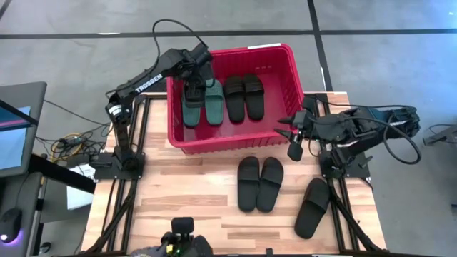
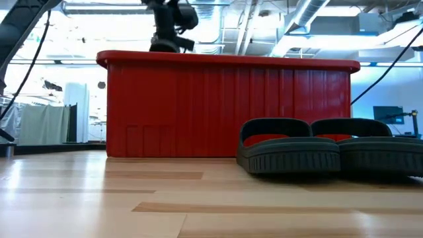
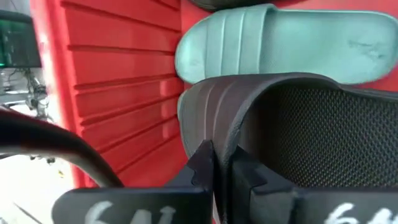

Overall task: Pick and place slides into bin
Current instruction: Put the black slipper into the red container

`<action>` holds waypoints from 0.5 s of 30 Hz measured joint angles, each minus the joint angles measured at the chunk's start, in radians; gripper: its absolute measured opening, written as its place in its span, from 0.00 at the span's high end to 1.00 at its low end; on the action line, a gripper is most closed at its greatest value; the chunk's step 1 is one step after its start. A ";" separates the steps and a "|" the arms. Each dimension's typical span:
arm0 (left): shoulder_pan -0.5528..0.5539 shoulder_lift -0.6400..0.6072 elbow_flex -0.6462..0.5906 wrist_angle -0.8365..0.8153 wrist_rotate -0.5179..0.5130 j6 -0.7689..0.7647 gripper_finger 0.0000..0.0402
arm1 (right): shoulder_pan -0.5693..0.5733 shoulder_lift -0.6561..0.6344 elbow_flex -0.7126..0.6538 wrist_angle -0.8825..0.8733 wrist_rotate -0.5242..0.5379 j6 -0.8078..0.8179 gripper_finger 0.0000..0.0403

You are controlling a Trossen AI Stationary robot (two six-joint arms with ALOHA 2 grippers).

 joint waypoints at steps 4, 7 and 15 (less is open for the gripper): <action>0.024 0.000 -0.073 0.087 0.005 0.044 1.00 | -0.009 0.000 0.000 0.000 0.000 0.007 0.67; 0.040 0.000 -0.111 0.129 0.017 0.068 1.00 | -0.019 0.000 0.000 0.000 0.000 0.009 0.67; 0.097 -0.001 -0.206 0.246 0.013 0.096 1.00 | -0.019 0.000 0.000 0.000 0.000 0.011 0.67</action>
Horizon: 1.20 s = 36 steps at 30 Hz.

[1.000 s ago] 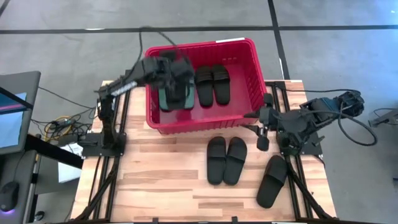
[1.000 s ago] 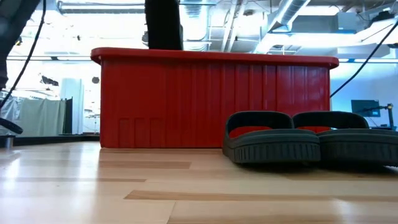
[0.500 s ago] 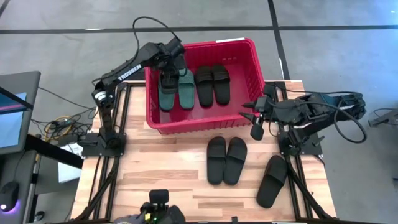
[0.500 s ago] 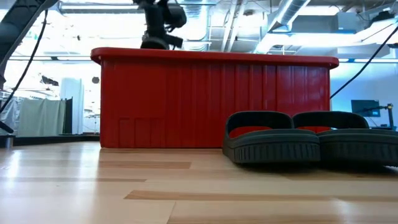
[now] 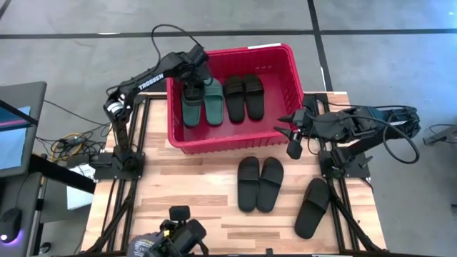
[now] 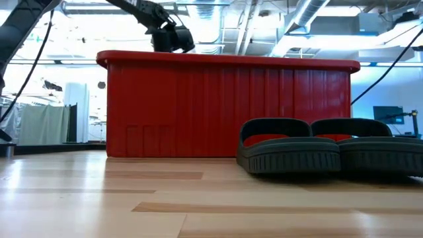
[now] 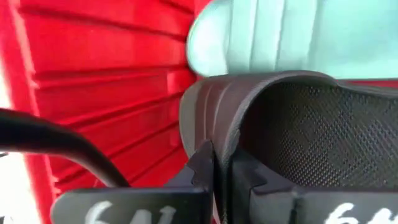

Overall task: Pick and place slides into bin
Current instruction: Put the black slipper into the red container

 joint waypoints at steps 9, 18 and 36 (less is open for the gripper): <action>0.047 0.000 -0.077 0.033 0.000 0.005 1.00 | 0.000 0.000 0.000 0.000 0.000 0.000 0.67; 0.055 0.000 -0.110 0.125 0.008 0.051 1.00 | 0.000 0.000 0.000 0.000 0.000 0.008 0.67; 0.098 0.000 -0.110 0.152 0.043 0.117 0.98 | 0.000 0.000 0.000 -0.001 0.002 0.038 0.67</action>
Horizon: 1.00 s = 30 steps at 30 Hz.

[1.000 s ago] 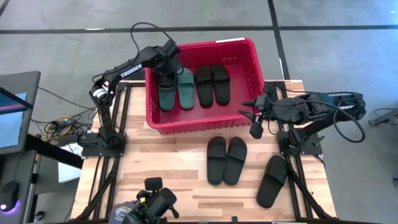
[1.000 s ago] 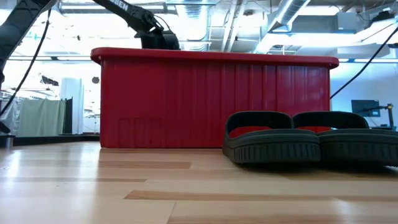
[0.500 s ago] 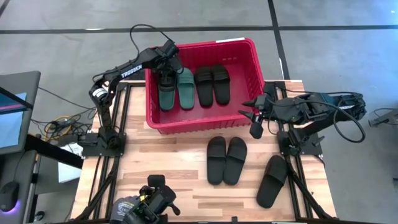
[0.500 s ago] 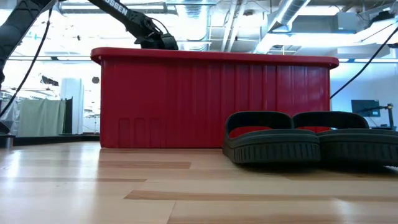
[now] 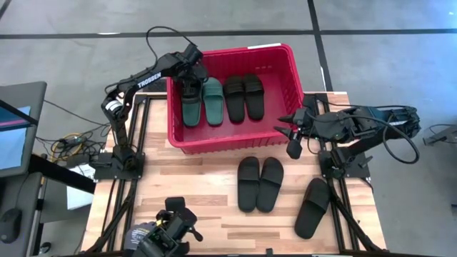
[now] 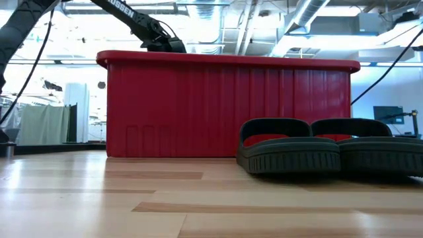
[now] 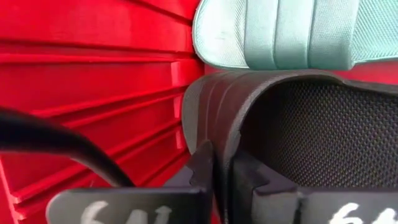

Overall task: Pick and place slides into bin
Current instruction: Put the black slipper into the red container

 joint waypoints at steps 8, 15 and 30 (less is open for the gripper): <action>0.002 0.000 0.000 -0.019 0.033 -0.041 0.87 | 0.000 0.000 0.000 0.000 0.016 -0.002 0.67; 0.002 0.000 0.000 -0.058 0.027 -0.044 0.70 | 0.000 0.000 0.000 0.000 0.016 -0.002 0.67; 0.001 0.000 0.001 -0.196 0.097 -0.148 0.53 | 0.000 0.000 0.000 0.004 0.016 -0.004 0.67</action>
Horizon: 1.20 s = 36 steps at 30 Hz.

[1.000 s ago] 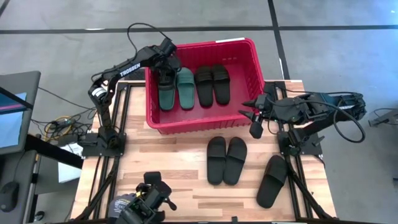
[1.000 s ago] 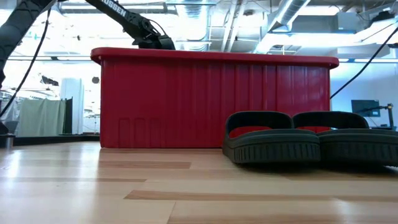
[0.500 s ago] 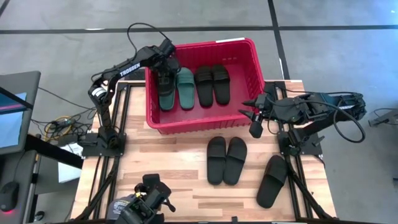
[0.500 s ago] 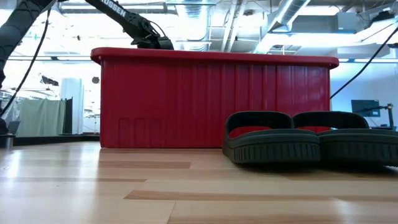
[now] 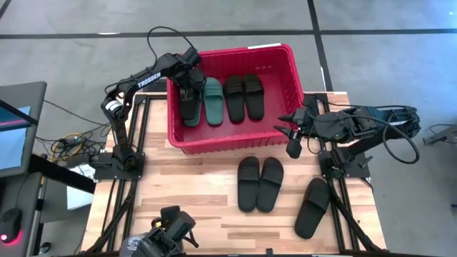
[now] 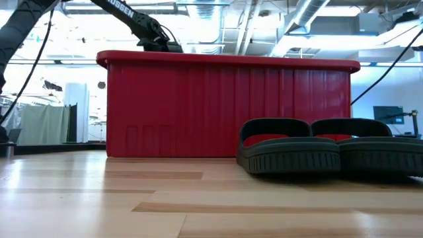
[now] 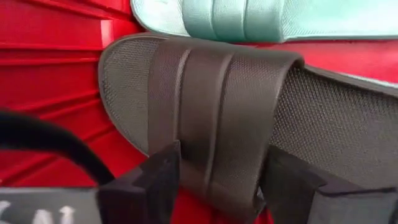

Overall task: Pick and place slides into bin
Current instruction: Put the black slipper into the red container

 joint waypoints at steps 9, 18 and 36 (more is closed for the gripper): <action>-0.001 0.000 0.001 -0.029 0.052 -0.072 0.53 | 0.002 0.000 0.000 0.000 -0.002 0.000 0.67; -0.002 0.000 0.001 -0.036 0.068 -0.121 0.53 | 0.003 0.000 0.000 0.000 -0.003 0.000 0.67; -0.001 0.000 0.091 -0.061 -0.015 0.003 0.53 | 0.003 0.000 0.000 0.000 -0.018 0.000 0.67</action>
